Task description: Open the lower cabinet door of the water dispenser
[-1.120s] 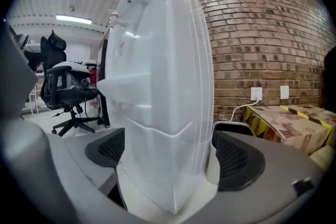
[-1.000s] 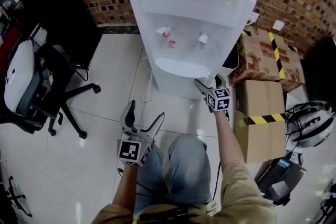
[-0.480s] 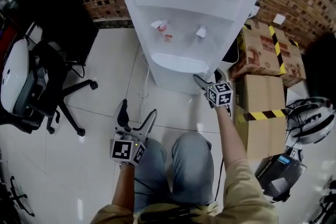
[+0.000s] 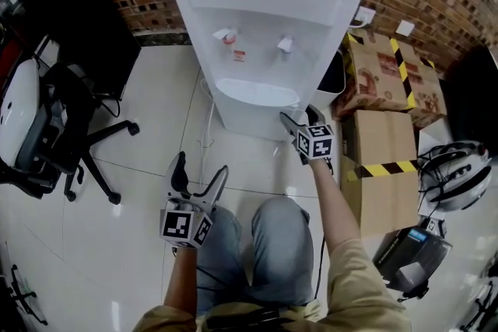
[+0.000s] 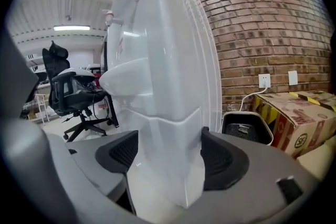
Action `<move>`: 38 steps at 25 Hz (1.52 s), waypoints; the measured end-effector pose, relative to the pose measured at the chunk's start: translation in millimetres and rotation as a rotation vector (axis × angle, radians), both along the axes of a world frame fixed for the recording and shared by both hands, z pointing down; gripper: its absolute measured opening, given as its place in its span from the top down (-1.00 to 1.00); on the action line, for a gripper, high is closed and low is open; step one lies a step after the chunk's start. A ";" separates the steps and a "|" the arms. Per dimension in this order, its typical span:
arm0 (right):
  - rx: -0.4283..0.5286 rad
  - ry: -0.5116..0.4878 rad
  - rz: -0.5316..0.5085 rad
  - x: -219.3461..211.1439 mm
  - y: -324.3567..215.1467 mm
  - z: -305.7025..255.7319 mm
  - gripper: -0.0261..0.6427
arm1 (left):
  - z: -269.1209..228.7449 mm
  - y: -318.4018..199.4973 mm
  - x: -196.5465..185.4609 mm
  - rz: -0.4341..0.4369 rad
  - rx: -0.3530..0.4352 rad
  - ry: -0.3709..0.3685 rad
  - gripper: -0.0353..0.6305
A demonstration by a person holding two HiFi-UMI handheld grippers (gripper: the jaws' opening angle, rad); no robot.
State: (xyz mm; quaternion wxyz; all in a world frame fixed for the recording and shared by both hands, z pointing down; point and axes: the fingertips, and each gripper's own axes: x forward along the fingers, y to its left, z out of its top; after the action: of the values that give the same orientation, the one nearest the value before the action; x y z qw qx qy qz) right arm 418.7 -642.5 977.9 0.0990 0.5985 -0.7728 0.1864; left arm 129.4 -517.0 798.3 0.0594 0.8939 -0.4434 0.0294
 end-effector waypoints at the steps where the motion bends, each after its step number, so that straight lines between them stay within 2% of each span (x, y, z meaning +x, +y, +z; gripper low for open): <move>1: -0.007 0.003 -0.012 0.6 3.2 0.5 -0.22 | 1.8 1.3 1.6 0.003 -0.002 0.002 -0.41; 6: -0.032 0.099 -0.111 -8.2 27.6 2.8 0.08 | 6.0 2.1 6.9 0.018 -0.005 0.019 -0.41; 8: -0.036 0.076 -0.192 -23.3 52.9 0.7 0.17 | 5.7 4.9 9.2 0.031 -0.005 0.021 -0.41; 10: -0.030 0.033 -0.355 -52.0 87.1 -3.6 0.25 | 4.0 7.4 8.3 0.037 0.003 0.025 -0.41; 14: 0.056 -0.008 -0.804 -146.5 142.6 -7.9 0.38 | 2.7 5.7 -8.7 0.012 0.017 0.024 -0.41; 17: 0.084 -0.028 -0.993 -213.9 145.9 -14.1 0.28 | 1.6 4.8 -30.4 -0.032 0.013 0.028 -0.41; 20: 0.112 -0.036 -1.116 -278.4 140.9 -16.3 0.21 | -1.4 6.2 -59.4 -0.096 0.017 0.029 -0.41; 23: 0.148 -0.048 -1.112 -340.7 126.2 -14.9 0.18 | -3.2 9.8 -90.0 -0.153 0.018 0.018 -0.41; 28: 0.168 -0.039 -0.934 -415.2 82.5 -22.9 0.14 | -14.4 19.5 -142.1 -0.235 0.036 -0.025 -0.41; 33: 0.127 -0.028 -0.788 -452.2 52.1 -24.6 0.13 | -27.9 31.5 -181.9 -0.304 0.056 -0.065 -0.41; 38: 0.103 -0.024 -0.686 -469.7 26.6 -24.6 0.11 | -41.0 33.9 -192.8 -0.311 0.085 -0.079 -0.41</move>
State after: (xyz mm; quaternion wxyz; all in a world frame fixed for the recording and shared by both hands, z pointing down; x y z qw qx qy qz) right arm -50.9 -615.9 953.4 0.1167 0.3057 -0.9385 0.1101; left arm -63.5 -483.2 757.4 0.0081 0.8144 -0.5791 0.0361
